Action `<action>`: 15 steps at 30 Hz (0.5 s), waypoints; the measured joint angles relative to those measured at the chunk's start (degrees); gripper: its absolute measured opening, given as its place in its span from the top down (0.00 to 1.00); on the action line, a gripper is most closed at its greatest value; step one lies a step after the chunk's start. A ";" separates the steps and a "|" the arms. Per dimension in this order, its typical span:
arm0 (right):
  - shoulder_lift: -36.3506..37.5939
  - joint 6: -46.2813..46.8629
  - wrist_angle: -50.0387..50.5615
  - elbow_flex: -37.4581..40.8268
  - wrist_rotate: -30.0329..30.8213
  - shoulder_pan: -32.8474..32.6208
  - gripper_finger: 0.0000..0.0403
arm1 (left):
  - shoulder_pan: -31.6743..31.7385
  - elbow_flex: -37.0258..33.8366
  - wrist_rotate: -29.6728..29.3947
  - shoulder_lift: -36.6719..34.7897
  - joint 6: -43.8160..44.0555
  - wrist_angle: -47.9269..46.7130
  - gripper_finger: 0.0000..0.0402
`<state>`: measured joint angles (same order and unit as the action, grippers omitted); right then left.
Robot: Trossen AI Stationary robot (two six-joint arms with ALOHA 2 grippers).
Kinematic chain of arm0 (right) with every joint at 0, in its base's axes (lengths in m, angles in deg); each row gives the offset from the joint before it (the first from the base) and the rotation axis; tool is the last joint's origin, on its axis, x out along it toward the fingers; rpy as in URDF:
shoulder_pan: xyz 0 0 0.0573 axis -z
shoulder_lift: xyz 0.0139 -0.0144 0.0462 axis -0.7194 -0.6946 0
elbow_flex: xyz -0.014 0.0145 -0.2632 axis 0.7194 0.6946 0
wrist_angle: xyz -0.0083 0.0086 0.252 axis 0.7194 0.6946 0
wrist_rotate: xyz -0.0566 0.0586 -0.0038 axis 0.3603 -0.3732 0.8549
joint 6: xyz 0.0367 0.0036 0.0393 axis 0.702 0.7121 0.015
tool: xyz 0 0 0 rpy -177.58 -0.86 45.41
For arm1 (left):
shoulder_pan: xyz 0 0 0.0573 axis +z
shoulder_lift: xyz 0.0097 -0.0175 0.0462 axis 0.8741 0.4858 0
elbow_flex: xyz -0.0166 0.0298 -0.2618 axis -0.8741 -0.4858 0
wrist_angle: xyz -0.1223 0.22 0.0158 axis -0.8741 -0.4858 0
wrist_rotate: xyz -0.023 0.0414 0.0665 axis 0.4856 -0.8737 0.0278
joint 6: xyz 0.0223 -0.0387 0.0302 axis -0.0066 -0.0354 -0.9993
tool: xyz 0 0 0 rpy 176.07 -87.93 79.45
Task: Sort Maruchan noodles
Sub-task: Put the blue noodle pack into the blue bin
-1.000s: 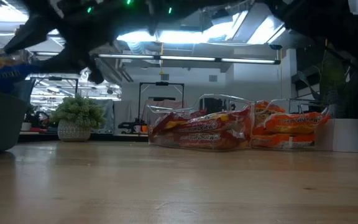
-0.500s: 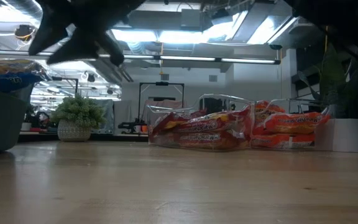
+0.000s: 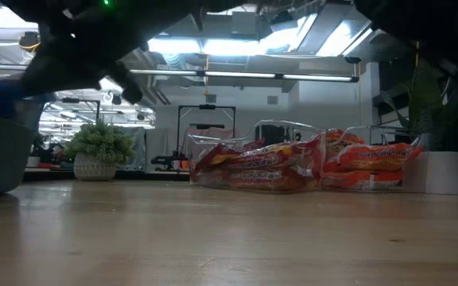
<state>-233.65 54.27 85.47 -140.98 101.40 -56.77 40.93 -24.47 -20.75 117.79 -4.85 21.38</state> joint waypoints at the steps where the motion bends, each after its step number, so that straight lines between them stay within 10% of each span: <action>1: -0.30 -0.05 -0.65 0.00 -2.09 0.02 0.95 | -0.02 -0.75 0.02 0.02 0.29 -0.01 1.00; 15: 1.52 -4.89 0.32 0.09 -6.42 0.09 1.00 | -1.37 -8.07 1.98 0.02 7.29 0.46 1.00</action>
<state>-232.13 49.39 85.79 -140.89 94.98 -56.68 39.55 -32.54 -18.77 117.82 2.44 21.84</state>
